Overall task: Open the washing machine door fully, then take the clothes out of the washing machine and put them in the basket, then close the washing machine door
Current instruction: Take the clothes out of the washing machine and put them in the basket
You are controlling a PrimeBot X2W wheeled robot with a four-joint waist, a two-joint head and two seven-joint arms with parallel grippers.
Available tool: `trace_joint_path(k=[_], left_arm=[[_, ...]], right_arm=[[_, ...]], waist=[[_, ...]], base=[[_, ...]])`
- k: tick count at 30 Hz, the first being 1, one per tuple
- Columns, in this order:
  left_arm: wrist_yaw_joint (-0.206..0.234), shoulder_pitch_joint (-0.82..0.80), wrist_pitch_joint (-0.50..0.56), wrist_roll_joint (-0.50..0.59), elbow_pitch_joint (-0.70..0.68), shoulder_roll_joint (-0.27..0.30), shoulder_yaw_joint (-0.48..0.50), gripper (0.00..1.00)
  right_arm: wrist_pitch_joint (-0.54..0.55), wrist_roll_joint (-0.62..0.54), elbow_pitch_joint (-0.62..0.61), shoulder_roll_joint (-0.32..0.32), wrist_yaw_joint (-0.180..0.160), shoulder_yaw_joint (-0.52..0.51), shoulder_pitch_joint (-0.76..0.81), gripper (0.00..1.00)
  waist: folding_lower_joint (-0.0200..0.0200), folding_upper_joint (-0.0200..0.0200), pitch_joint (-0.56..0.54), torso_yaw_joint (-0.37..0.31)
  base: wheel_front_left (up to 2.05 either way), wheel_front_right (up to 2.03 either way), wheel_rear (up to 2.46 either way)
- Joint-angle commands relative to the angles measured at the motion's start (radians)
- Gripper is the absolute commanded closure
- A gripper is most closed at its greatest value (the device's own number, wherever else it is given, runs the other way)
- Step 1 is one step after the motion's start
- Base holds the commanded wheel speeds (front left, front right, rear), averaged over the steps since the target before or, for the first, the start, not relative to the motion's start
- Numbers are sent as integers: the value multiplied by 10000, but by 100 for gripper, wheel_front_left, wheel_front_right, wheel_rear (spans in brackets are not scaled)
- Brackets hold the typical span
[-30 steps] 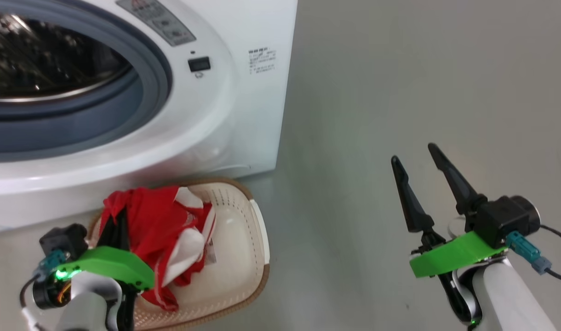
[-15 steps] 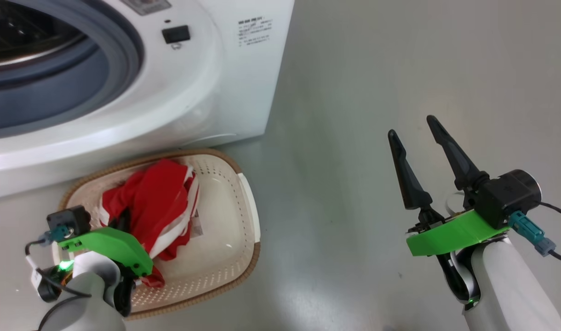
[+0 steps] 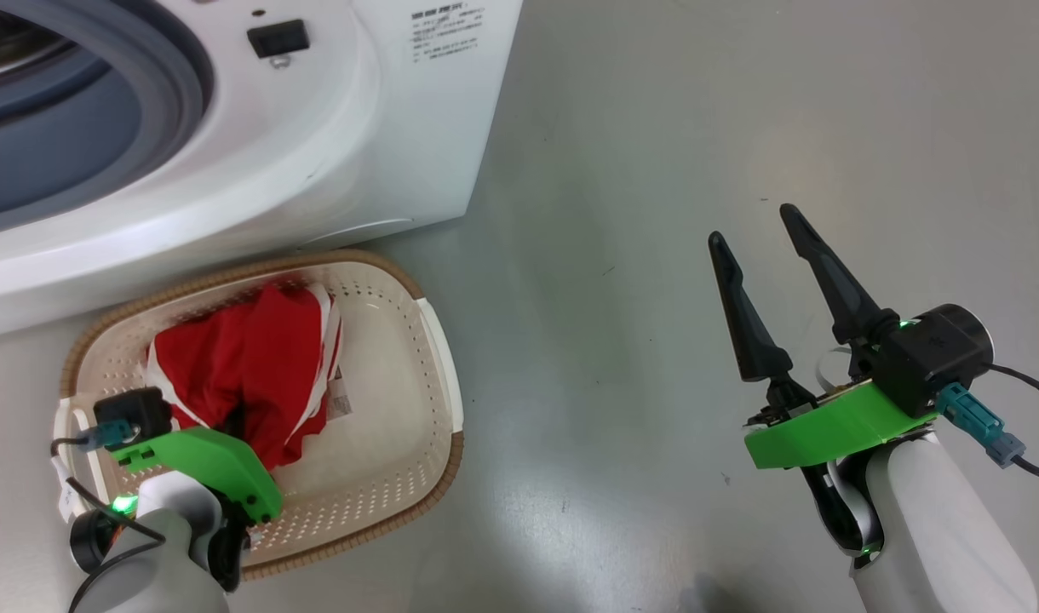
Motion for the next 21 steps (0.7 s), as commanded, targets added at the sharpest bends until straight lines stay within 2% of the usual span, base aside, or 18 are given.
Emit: trace_joint_path(k=[1,3,4,6,7,8,9,10,21], left_arm=[[-6,51,7,-77,-1,280,168,100],[11,56,18,-152,22,252,200,100],[37,35,-32,-172,38,229,182,93],[37,35,-32,-172,38,229,182,93],[39,10,-147,-193,47,212,168,70],[37,3,-229,-197,51,209,154,52],[33,-4,-304,-200,54,211,139,9],[29,-4,-368,-218,57,211,138,0],[-41,300,-1004,-458,-171,253,122,0]], right_arm=[[-63,54,-184,34,62,161,-30,0],[-63,36,-155,36,62,151,-56,0],[-63,16,-133,37,62,165,-72,0],[-63,16,-133,37,62,165,-72,0],[-63,1,-116,36,62,166,-75,0],[-63,-7,-111,32,62,163,-71,0],[-63,-12,-109,27,62,157,-66,0],[-63,-20,-104,19,62,151,-60,0],[-63,-45,17,3,62,57,185,0]], waist=[[0,-1,-20,14],[0,-1,-62,53],[0,-1,-125,104],[0,-1,-125,104],[0,-1,-211,167],[0,-1,-257,197],[0,-1,-299,226],[0,-1,-359,257],[0,-1,-1413,443]], base=[[0,0,0],[0,0,0],[0,0,0],[0,0,0],[0,0,0],[0,0,0],[0,0,0],[0,0,0],[0,0,0]])
